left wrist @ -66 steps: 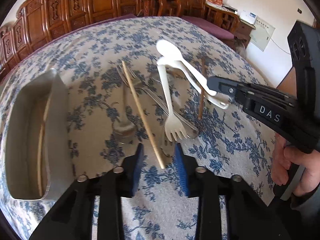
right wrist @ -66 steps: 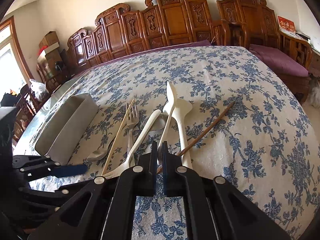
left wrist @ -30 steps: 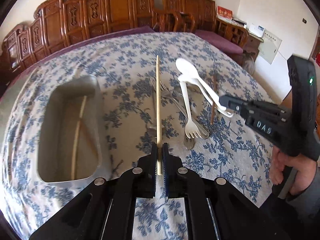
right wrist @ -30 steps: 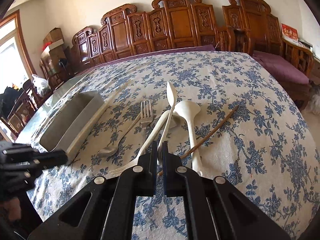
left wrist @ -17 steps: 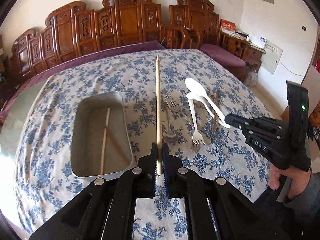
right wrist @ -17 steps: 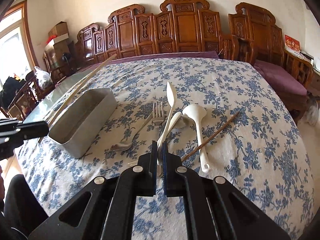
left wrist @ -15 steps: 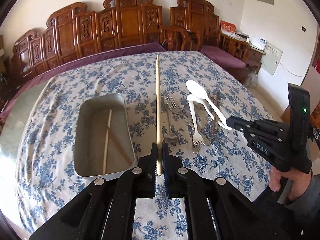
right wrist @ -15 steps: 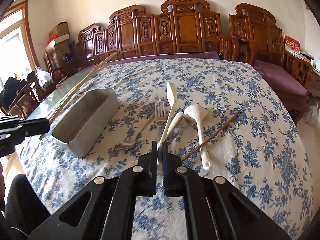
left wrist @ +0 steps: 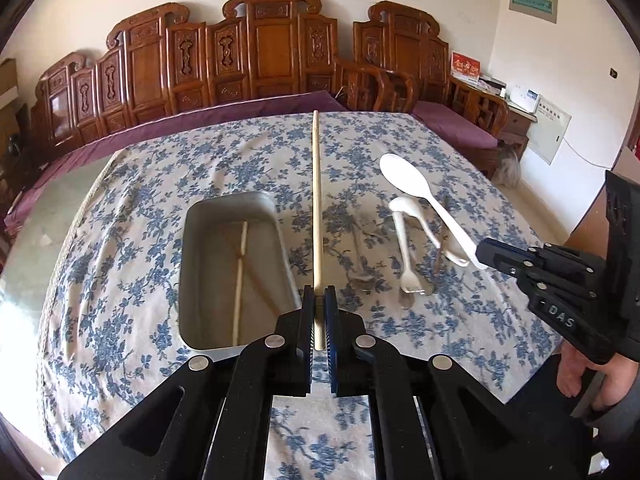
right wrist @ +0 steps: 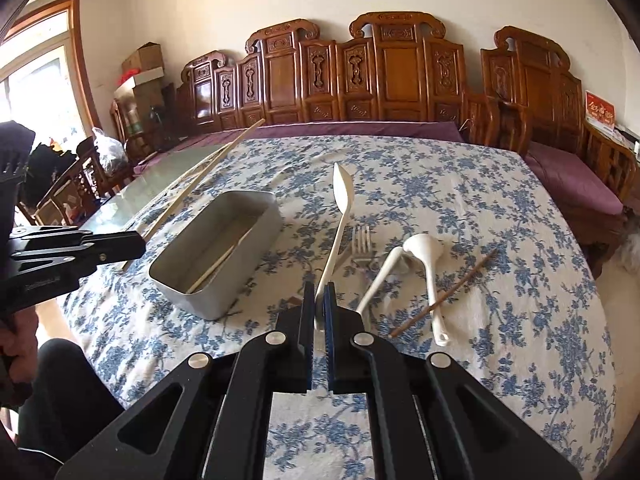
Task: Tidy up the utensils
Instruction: 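Lower the chopstick into the tray and open the left tool while the right tool carries the spoon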
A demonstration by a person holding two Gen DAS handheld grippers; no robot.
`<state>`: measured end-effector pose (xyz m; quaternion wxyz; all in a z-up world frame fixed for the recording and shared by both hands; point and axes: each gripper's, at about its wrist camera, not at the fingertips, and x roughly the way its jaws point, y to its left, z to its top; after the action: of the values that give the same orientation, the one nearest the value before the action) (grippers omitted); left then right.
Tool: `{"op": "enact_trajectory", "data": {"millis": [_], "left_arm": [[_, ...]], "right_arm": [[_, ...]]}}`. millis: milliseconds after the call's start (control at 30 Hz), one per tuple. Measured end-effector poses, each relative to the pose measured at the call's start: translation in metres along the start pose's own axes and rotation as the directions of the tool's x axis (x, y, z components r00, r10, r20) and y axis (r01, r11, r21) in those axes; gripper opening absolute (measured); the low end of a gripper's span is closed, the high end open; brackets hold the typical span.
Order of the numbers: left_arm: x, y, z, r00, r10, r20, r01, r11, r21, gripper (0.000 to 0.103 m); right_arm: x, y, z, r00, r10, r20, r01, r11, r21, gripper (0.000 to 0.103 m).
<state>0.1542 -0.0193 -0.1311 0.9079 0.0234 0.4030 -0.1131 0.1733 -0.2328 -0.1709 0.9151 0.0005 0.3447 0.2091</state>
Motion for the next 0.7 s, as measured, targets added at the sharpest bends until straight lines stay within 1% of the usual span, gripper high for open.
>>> {"op": "enact_trajectory", "data": {"millis": [200,333,433,533,700], "left_arm": [[0.020,0.028,0.000,0.999,0.029,-0.039,-0.030,0.999,-0.014,0.004],[0.035,0.047,0.001,0.996,0.048,-0.080,-0.050,0.999,-0.021,0.004],[0.049,0.058,-0.001,0.990,0.064,-0.123,-0.066,0.998,-0.013,0.004],[0.064,0.067,-0.005,0.981,0.076,-0.176,-0.077,0.997,0.001,0.004],[0.079,0.076,-0.011,0.971,0.078,-0.227,-0.080,0.997,0.001,0.004]], "right_arm": [[0.020,0.011,0.003,0.999,0.028,-0.034,-0.028,1.000,-0.001,0.006],[0.034,0.018,0.005,0.998,0.038,-0.057,-0.039,0.999,-0.015,0.006],[0.042,0.021,0.004,0.996,0.043,-0.071,-0.045,0.999,-0.022,0.006],[0.050,0.024,0.004,0.995,0.047,-0.086,-0.050,0.998,-0.025,0.006],[0.059,0.026,0.005,0.993,0.051,-0.102,-0.055,0.998,-0.035,0.006]]}}
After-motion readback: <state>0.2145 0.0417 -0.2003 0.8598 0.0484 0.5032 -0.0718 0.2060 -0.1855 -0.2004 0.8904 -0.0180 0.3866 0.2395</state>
